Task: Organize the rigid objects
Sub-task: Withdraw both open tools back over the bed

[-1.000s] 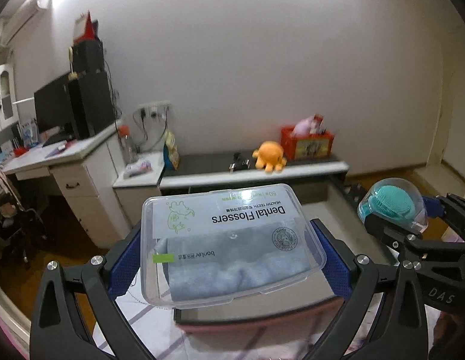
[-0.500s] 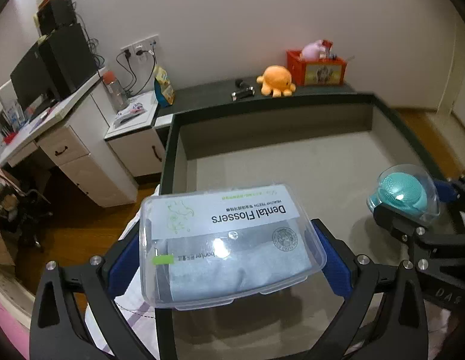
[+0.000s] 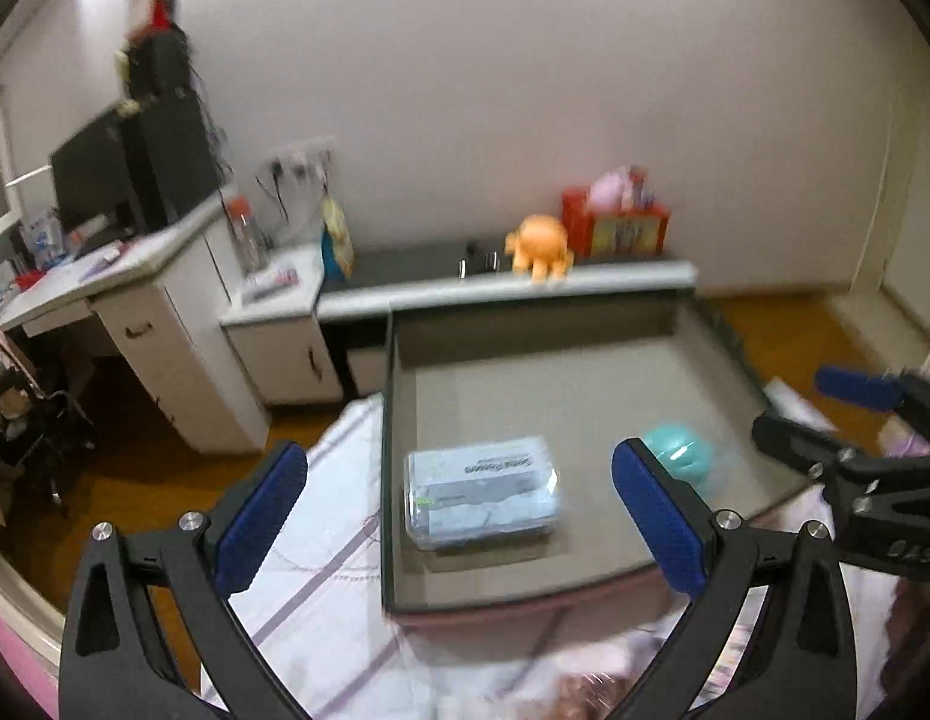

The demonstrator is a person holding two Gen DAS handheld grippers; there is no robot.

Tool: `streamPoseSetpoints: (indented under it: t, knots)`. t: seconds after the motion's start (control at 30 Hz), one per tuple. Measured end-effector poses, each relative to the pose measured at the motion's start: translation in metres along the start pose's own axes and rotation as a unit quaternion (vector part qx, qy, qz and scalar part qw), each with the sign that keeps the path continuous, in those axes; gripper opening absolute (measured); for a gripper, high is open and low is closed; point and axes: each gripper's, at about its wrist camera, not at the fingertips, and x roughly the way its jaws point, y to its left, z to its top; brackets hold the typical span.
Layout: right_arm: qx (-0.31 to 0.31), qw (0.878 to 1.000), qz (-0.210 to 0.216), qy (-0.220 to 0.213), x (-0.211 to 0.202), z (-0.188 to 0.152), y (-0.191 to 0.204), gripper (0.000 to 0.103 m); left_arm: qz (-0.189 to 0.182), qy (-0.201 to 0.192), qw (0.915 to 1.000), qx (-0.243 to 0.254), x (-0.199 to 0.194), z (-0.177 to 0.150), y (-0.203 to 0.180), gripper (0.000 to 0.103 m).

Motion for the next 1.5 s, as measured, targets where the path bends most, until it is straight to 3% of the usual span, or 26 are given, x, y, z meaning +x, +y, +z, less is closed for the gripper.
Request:
streamPoseSetpoints:
  t: [0.2, 0.27, 0.37, 0.47, 0.63, 0.77, 0.93, 1.23, 1.5]
  knots:
    - [-0.021, 0.994, -0.018, -0.107, -0.095, -0.039, 0.027, 0.089, -0.014, -0.098, 0.9948, -0.023, -0.101, -0.034, -0.004, 0.103]
    - [-0.022, 0.991, -0.023, -0.128, -0.12, -0.056, 0.035, 0.103, -0.011, -0.119, 0.9926, -0.024, -0.13, -0.051, -0.009, 0.103]
    - [-0.029, 0.985, -0.023, -0.171, -0.162, -0.086, 0.049, 0.103, 0.016, -0.146, 0.9892, -0.007, -0.167, -0.075, -0.021, 0.103]
    - [-0.033, 0.977, -0.045, -0.204, -0.195, -0.117, 0.061, 0.103, 0.008, -0.154, 0.9878, -0.016, -0.195, -0.097, -0.025, 0.103]
    - [-0.022, 0.973, -0.059, -0.222, -0.228, -0.149, 0.068, 0.103, -0.016, -0.151, 0.988, -0.024, -0.225, -0.129, -0.031, 0.103]
    - [-0.039, 0.968, -0.085, -0.231, -0.246, -0.171, 0.08, 0.103, 0.005, -0.158, 0.9872, -0.018, -0.244, -0.15, -0.034, 0.103]
    - [-0.034, 0.969, -0.078, -0.234, -0.255, -0.188, 0.084, 0.103, 0.006, -0.153, 0.9878, -0.03, -0.252, -0.169, -0.034, 0.103]
    - [-0.029, 0.97, -0.082, -0.225, -0.251, -0.205, 0.08, 0.103, 0.08, -0.18, 0.9803, -0.003, -0.263, -0.188, -0.051, 0.103]
    - [-0.024, 0.979, -0.083, -0.184, -0.228, -0.218, 0.07, 0.103, 0.052, -0.138, 0.989, -0.018, -0.239, -0.195, -0.048, 0.103]
